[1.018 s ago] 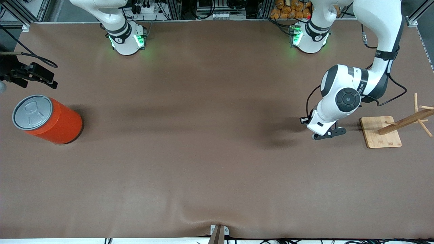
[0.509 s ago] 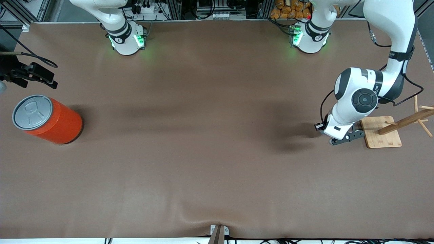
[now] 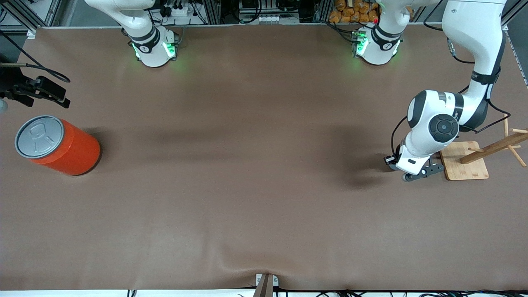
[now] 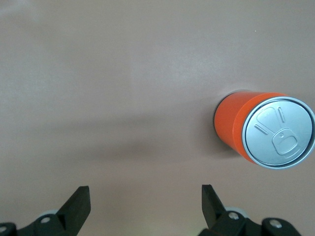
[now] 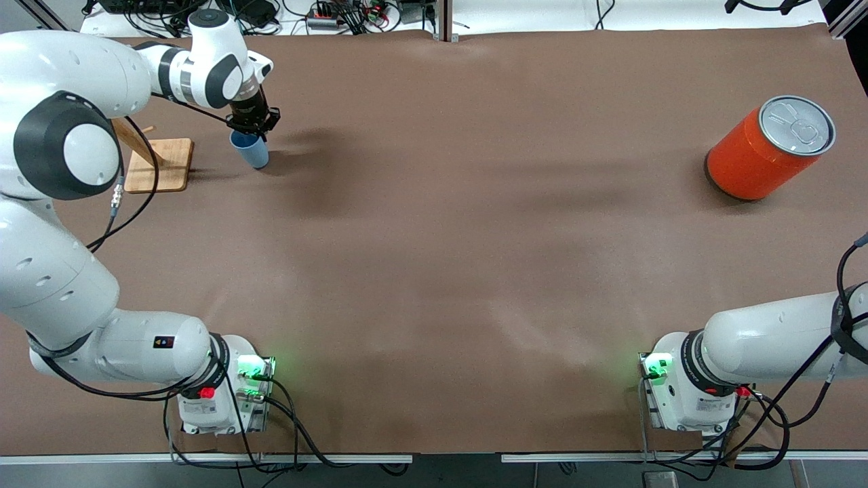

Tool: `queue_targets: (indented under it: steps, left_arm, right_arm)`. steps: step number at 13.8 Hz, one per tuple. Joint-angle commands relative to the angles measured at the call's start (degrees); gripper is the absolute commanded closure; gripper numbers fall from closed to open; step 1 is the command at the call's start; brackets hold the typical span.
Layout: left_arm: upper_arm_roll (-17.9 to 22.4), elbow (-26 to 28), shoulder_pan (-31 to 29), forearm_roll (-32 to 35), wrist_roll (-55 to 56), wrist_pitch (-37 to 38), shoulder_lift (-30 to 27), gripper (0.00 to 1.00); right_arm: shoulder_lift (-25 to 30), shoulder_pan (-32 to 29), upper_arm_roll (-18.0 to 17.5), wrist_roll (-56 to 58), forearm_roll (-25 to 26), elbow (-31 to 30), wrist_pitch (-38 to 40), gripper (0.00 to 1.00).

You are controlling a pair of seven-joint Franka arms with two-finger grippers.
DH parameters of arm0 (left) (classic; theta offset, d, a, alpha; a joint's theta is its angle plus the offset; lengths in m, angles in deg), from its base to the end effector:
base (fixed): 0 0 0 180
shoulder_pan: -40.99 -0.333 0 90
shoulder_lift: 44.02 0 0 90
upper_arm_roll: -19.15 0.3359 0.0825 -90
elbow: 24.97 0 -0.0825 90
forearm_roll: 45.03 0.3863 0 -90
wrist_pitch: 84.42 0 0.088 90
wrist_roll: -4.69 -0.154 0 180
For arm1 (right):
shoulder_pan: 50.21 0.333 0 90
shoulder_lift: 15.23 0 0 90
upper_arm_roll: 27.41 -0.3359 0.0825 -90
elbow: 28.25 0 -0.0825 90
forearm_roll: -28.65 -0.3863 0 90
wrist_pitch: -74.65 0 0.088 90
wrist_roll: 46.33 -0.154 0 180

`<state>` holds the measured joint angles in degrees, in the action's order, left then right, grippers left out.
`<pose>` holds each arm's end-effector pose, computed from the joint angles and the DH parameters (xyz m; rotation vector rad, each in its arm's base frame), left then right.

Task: Flip cup
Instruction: 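Lower the cup upright onto the table with the left gripper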

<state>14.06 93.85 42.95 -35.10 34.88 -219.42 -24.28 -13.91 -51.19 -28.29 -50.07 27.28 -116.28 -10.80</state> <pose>0.5840 -0.0642 0.2281 -3.0083 -0.4268 0.0420 0.5403 0.0030 0.6194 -3.1169 0.1020 0.0354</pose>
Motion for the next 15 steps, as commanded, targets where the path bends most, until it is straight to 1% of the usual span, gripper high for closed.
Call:
queue_targets:
  steps: [1,4,7,10,12,15]
  left_arm:
    - [-0.44,-0.26,-0.47,1.40,0.93,-0.17,-0.67,0.00]
    - [-0.44,-1.75,-0.47,0.70,0.84,2.80,-2.16,0.00]
    - [-0.88,-5.43,-0.47,0.52,0.14,10.88,-4.79,0.00]
    - [-1.23,-9.48,-0.21,-2.28,-0.21,17.74,-7.69,0.00]
    - [-2.28,-11.94,-0.21,-2.55,-2.92,21.79,-9.71,0.00]
    - [-2.29,-14.75,-0.56,-2.82,-11.87,26.62,-13.22,0.00]
  right_arm:
    - [-0.62,-0.51,-0.26,0.58,0.06,1.45,0.99,0.00]
    - [-0.62,-0.51,-0.26,0.58,0.06,1.45,0.99,0.00]
    - [-0.62,-0.51,-0.26,0.58,0.06,1.45,0.90,0.00]
    - [-0.62,-0.51,-0.26,0.58,0.06,1.45,0.90,0.00]
    - [-0.62,-0.51,-0.26,0.49,0.06,1.37,0.99,0.00]
    - [-0.62,-0.51,-0.26,0.49,0.06,1.37,0.99,0.00]
